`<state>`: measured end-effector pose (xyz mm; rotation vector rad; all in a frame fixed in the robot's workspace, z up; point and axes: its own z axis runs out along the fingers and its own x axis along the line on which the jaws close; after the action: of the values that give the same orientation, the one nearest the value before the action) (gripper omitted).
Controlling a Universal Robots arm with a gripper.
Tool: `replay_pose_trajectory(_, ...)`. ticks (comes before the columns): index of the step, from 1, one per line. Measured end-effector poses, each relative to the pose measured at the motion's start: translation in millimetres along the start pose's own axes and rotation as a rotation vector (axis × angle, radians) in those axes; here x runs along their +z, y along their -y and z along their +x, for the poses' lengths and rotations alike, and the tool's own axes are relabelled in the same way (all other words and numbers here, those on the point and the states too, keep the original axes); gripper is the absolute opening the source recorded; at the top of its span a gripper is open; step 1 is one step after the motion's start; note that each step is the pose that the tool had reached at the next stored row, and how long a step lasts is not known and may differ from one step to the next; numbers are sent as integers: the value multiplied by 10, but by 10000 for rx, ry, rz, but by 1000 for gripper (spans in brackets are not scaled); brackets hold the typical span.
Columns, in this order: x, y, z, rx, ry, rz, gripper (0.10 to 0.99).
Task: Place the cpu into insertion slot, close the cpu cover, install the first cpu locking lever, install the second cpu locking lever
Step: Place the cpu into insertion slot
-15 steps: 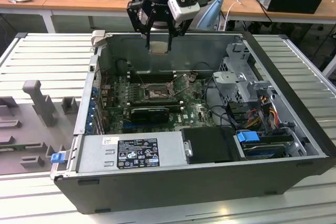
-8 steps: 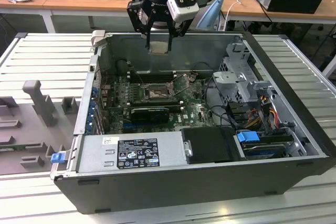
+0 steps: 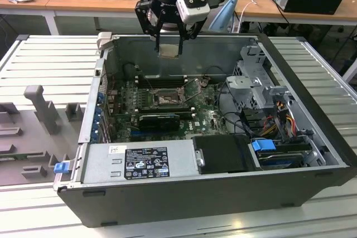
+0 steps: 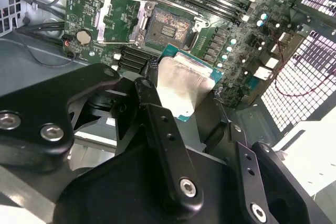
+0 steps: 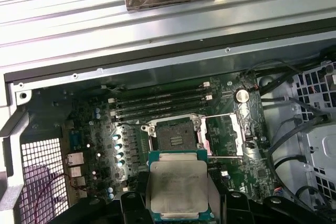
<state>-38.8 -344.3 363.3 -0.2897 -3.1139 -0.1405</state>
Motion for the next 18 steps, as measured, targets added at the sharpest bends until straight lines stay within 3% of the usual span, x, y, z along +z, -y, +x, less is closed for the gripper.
replay_pose_trajectory(18,2,0,0,786,70,-15,525)
